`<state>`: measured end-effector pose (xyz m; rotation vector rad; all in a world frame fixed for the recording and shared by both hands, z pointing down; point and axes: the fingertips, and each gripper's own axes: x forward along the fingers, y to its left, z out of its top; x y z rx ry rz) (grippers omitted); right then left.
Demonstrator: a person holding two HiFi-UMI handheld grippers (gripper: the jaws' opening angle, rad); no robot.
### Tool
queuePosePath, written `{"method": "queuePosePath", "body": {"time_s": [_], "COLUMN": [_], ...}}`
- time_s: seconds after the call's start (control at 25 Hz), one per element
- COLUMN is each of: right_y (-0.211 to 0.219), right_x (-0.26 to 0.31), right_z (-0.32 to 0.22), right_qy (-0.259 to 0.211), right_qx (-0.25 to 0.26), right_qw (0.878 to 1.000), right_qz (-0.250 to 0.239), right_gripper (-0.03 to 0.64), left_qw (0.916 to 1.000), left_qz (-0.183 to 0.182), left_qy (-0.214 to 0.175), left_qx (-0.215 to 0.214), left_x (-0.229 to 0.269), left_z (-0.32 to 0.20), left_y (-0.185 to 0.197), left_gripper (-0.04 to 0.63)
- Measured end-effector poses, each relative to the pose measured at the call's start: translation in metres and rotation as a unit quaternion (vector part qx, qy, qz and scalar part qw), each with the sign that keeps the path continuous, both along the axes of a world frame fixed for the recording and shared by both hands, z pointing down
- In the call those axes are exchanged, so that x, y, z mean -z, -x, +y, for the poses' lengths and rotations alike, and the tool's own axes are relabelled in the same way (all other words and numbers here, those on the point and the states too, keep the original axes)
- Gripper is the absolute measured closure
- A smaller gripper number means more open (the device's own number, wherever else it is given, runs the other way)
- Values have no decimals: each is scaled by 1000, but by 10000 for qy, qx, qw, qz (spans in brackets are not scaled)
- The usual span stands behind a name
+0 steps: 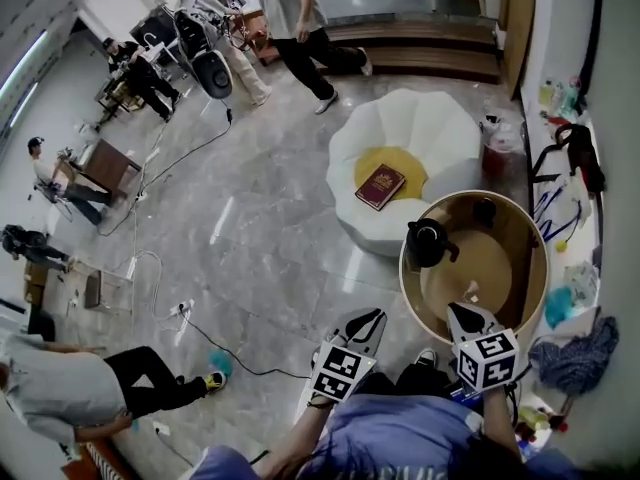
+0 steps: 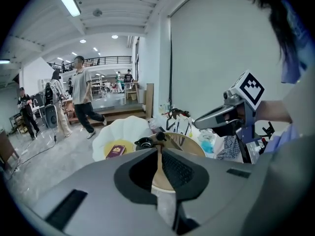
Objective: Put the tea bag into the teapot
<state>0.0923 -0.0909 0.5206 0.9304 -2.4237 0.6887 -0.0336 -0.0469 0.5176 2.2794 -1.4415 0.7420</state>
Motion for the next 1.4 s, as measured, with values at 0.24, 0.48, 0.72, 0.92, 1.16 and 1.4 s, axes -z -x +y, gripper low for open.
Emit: {"method": "queuePosePath", "body": {"time_s": [0.24,0.48,0.72,0.92,1.16,1.4], "right_y": [27,55,73,89,95,99], "right_x": [5,11,25,31,39,44], "right_z": [30,81,142,190,229,257], "right_qy": [-3,109,35,-54,-176,-327], "right_qx": [110,-73,-300,-470,-547,-556], "right_qw": [9999,9999,9995,9989,9982,9979], "right_qz": [69,-73,-16,-80,-168,-87], "right_gripper": [598,598,598,598,598,598], "left_qw": [9999,9987,9955,9935,9911,9879], "left_qz": [167,310,499,508,557,587], "left_qy": [-36,-296,-505,-555,-690,-840], "left_qx": [-3,-269,-628,-860,-992,-1168], "left_x": [3,23,40,42,47,52], "left_z": [30,57,103,153,192,219], "left_y": [15,25,28,39,40,38], "left_gripper": [557,557,557,557,557,557]}}
